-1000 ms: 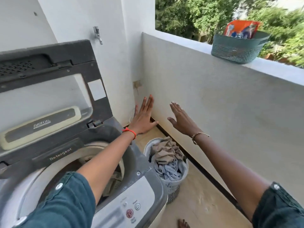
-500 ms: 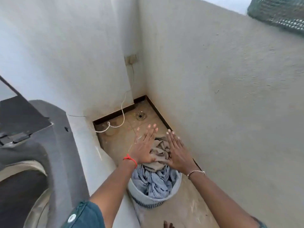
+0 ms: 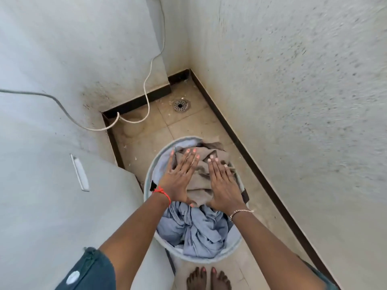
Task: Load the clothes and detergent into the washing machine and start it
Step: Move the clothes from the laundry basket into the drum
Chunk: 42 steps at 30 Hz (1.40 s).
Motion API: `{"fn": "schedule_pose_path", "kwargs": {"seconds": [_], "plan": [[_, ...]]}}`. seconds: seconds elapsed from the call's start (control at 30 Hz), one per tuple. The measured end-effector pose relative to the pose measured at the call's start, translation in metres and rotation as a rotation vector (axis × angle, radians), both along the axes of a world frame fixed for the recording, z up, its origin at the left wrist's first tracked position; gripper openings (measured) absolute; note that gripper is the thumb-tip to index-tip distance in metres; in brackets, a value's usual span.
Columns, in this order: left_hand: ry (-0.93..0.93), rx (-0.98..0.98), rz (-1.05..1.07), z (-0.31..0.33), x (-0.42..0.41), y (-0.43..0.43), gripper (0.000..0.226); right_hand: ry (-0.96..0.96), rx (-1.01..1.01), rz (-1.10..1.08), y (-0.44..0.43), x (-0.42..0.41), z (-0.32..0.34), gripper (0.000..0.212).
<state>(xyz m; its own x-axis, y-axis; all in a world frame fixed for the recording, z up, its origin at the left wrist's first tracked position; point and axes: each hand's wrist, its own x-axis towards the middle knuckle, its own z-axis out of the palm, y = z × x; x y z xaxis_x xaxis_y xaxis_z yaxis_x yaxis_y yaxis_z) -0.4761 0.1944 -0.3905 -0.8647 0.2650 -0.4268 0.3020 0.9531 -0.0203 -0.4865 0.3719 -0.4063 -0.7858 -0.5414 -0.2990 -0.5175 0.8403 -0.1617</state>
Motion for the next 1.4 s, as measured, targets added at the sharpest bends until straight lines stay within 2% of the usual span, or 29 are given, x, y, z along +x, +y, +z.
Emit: {"fn": "schedule_pose_path", "kwargs": {"seconds": [0.13, 0.27, 0.33, 0.47, 0.57, 0.63, 0.7, 0.8, 0.97, 1.07, 1.13, 1.2, 1.27, 1.33, 1.4], "plan": [[-0.080, -0.026, 0.031, -0.031, -0.007, -0.006, 0.153, 0.002, 0.012, -0.005, -0.005, -0.004, -0.029, 0.124], [-0.096, -0.049, 0.040, -0.034, -0.015, -0.002, 0.149, 0.000, -0.027, 0.011, -0.009, -0.013, -0.037, 0.116], [-0.139, 0.000, 0.022, -0.048, -0.017, 0.004, 0.142, -0.078, -0.020, 0.018, -0.012, -0.014, -0.050, 0.111], [-0.288, 0.088, 0.021, -0.065, -0.017, 0.018, 0.123, -0.304, -0.010, 0.030, -0.014, -0.007, -0.062, 0.086], [-0.381, 0.198, 0.071, -0.071, -0.011, 0.030, 0.100, -0.303, -0.005, 0.065, -0.008, 0.004, -0.064, 0.066], [-0.352, 0.227, 0.089, -0.054, -0.003, 0.041, 0.082, -0.261, -0.011, 0.082, 0.001, 0.011, -0.048, 0.061], [-0.222, 0.224, 0.086, -0.050, -0.001, 0.046, 0.067, -0.210, 0.017, 0.083, -0.002, 0.008, -0.052, 0.058], [-0.068, 0.273, 0.125, -0.025, 0.013, 0.046, 0.066, -0.031, -0.025, 0.053, -0.009, 0.016, -0.032, 0.055], [0.021, 0.218, 0.079, -0.029, 0.035, 0.053, 0.063, 0.113, 0.005, 0.062, -0.008, 0.037, -0.038, 0.050], [0.052, 0.146, 0.097, 0.011, 0.042, 0.060, 0.064, 0.171, -0.013, 0.027, -0.006, 0.048, -0.004, 0.055], [0.242, 0.148, 0.089, 0.065, 0.050, 0.056, 0.070, 0.221, -0.049, 0.033, -0.007, 0.055, 0.052, 0.055], [0.254, 0.066, 0.017, 0.111, 0.055, 0.054, 0.072, 0.222, -0.059, 0.035, -0.008, 0.062, 0.102, 0.076], [0.297, 0.010, -0.013, 0.156, 0.060, 0.050, 0.061, 0.262, -0.076, 0.034, -0.008, 0.066, 0.151, 0.089], [0.436, 0.007, -0.027, 0.205, 0.064, 0.046, 0.048, 0.311, -0.069, 0.031, -0.012, 0.069, 0.198, 0.085], [0.489, 0.009, 0.006, 0.254, 0.069, 0.041, 0.056, 0.372, -0.069, 0.059, -0.018, 0.070, 0.242, 0.080]]}}
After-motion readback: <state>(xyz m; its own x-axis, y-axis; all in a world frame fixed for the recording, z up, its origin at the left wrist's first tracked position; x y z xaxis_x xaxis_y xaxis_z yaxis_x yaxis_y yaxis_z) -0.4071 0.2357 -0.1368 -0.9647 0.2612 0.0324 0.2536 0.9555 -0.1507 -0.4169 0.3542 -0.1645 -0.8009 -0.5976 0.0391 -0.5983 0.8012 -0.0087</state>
